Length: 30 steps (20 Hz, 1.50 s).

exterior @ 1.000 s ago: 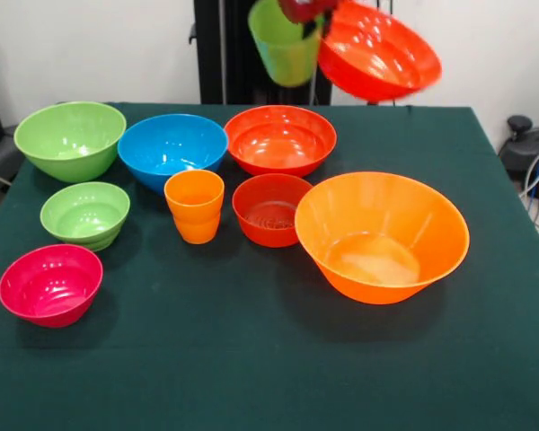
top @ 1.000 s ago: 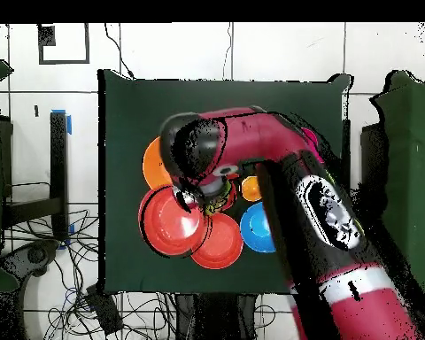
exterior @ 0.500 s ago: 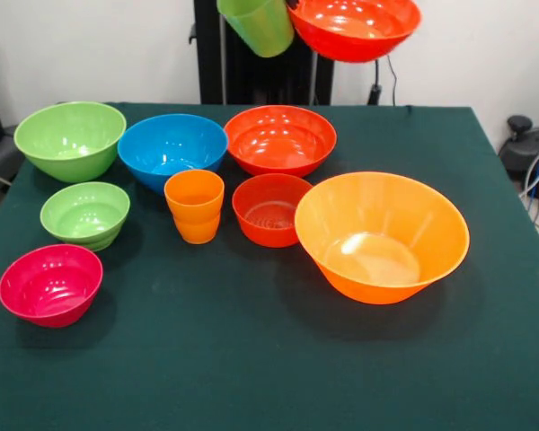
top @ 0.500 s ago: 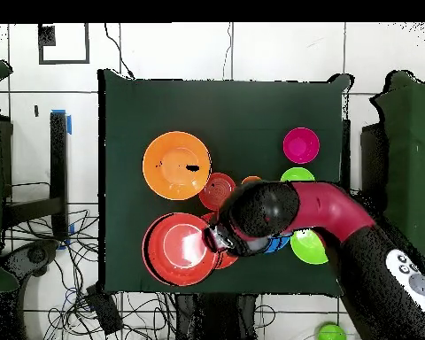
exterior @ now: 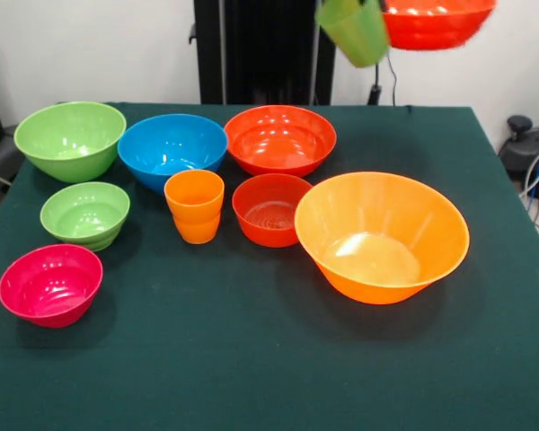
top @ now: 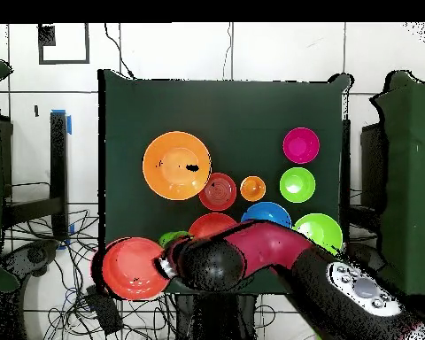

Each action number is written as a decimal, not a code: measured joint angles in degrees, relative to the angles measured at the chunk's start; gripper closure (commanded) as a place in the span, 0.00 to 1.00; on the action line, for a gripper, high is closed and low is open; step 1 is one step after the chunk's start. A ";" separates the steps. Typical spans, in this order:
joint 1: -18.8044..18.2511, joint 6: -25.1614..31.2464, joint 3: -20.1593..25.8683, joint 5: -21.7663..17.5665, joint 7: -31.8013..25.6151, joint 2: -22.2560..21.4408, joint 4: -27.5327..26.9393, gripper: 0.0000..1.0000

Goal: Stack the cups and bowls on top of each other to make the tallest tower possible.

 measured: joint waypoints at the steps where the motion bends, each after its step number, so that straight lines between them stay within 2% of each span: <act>1: 3.46 -4.36 -1.84 -2.00 0.60 -0.11 0.61 1.00; 2: 7.63 -8.33 -4.42 -4.23 1.44 -0.26 0.76 1.00; 4: 13.37 -12.23 -8.29 -7.03 2.90 -0.48 0.45 1.00; 6: 25.62 -17.42 -16.98 -11.87 6.70 -0.80 -1.11 1.00; 7: 28.49 -18.27 -19.05 -12.77 7.78 -0.87 -1.61 1.00; 8: 36.05 -19.85 -24.53 -14.77 10.83 -1.01 -3.03 1.00; 9: 38.87 -20.23 -26.60 -15.46 12.03 -1.01 -3.64 1.00; 13: 55.03 -20.93 -38.65 -19.09 20.12 -0.93 -7.31 1.00; 15: 61.57 -20.88 -43.98 -20.50 24.38 -0.95 -8.84 1.00; 16: 63.34 -20.70 -45.60 -20.94 25.72 -0.97 -9.29 1.00; 18: 66.43 -20.51 -49.30 -22.18 28.64 -1.10 -10.23 1.00; 21: 66.14 -19.38 -51.45 -22.82 29.42 -1.30 -10.94 1.00; 30: 53.96 -9.83 -50.88 -23.20 29.42 -0.96 -14.82 1.00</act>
